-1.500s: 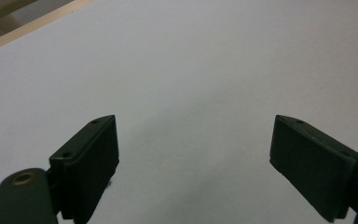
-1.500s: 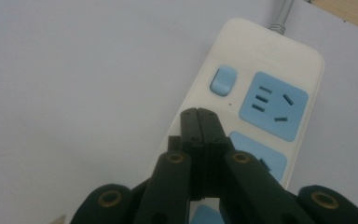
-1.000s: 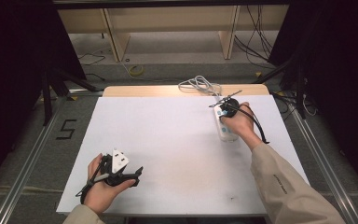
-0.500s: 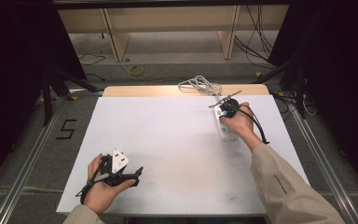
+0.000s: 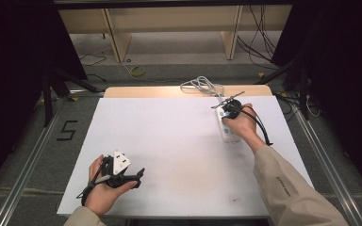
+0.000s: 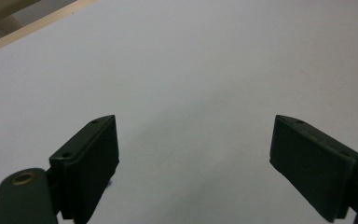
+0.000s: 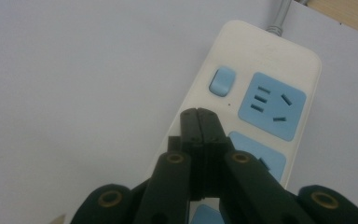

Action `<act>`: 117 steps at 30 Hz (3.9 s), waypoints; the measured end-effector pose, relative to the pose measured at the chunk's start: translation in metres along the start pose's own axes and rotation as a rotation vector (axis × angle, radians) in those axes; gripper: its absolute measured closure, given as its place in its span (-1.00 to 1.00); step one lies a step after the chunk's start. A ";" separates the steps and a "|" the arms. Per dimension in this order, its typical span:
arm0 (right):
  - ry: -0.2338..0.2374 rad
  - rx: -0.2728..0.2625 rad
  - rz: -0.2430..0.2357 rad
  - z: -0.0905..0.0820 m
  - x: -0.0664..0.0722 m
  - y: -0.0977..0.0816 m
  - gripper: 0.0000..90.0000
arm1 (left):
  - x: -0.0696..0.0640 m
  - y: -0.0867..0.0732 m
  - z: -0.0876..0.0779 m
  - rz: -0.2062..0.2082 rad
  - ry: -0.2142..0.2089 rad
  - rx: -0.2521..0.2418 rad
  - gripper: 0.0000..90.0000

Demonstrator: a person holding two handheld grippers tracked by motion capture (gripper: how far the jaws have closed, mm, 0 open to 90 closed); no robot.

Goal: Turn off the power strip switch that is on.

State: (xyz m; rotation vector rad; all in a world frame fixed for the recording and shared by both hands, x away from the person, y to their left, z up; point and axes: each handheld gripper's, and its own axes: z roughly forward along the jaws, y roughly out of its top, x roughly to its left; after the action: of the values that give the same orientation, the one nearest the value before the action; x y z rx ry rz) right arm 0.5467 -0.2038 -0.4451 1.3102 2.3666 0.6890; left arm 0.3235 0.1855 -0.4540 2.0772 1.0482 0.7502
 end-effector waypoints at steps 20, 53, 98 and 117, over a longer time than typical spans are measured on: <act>0.001 -0.001 0.001 0.000 0.000 0.000 1.00 | 0.000 0.000 0.000 -0.005 0.003 -0.004 -0.67; -0.003 -0.012 -0.004 -0.002 0.000 0.002 1.00 | 0.000 0.000 0.000 -0.006 0.003 -0.004 -0.67; 0.025 -0.097 0.025 -0.022 -0.010 -0.015 0.70 | 0.000 0.000 -0.001 -0.003 0.005 0.000 -0.67; 0.046 -0.131 0.016 -0.041 -0.010 -0.026 0.55 | 0.000 -0.001 -0.001 -0.013 0.009 -0.004 -0.67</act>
State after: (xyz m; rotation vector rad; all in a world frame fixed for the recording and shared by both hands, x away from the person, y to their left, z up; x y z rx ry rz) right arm 0.5129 -0.2342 -0.4260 1.2714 2.3061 0.8722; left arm 0.3224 0.1862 -0.4544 2.0633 1.0637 0.7556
